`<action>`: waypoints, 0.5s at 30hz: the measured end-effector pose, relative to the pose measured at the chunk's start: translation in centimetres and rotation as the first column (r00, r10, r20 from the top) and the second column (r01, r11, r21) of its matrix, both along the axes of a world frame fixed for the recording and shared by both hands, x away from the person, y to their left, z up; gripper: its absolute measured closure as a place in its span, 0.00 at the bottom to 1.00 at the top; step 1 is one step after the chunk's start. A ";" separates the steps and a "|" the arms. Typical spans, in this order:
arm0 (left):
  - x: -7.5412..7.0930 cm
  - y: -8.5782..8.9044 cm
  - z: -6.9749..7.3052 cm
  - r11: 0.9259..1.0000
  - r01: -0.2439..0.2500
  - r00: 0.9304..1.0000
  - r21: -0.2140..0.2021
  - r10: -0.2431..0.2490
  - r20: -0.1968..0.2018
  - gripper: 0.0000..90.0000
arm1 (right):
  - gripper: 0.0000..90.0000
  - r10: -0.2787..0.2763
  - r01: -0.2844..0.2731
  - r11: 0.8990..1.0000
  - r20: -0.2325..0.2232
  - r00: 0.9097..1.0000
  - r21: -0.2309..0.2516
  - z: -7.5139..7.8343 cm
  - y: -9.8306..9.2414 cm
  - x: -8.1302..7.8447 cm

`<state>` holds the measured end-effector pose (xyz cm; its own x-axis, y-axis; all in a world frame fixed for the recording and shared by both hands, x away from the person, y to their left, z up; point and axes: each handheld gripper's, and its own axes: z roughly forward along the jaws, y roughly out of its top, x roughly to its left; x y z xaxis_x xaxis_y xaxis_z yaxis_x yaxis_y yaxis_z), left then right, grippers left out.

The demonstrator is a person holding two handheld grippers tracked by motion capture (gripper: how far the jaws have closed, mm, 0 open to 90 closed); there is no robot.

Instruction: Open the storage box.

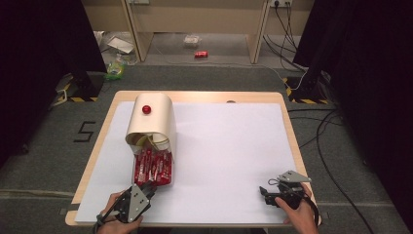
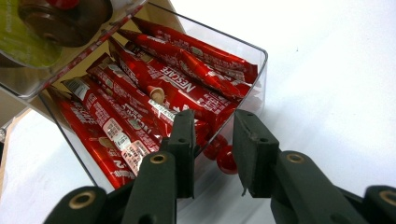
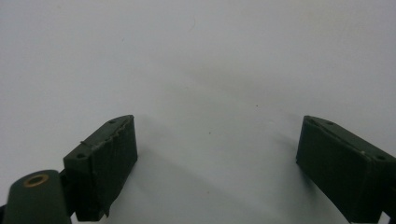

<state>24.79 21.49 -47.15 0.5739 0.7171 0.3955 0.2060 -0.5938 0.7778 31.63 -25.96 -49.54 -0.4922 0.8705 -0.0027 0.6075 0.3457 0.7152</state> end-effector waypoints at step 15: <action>-0.7 0.1 0.3 1.000 0.026 1.000 -0.005 -0.026 -0.014 0.82 | 0.14 0.000 0.000 1.000 0.000 1.000 0.000 0.0 0.0 0.0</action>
<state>24.13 21.64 -46.81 0.5980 0.7036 0.3838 0.2013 -0.5954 0.7778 31.63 -25.96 -49.55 -0.4920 0.8706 -0.0028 0.6074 0.3456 0.7152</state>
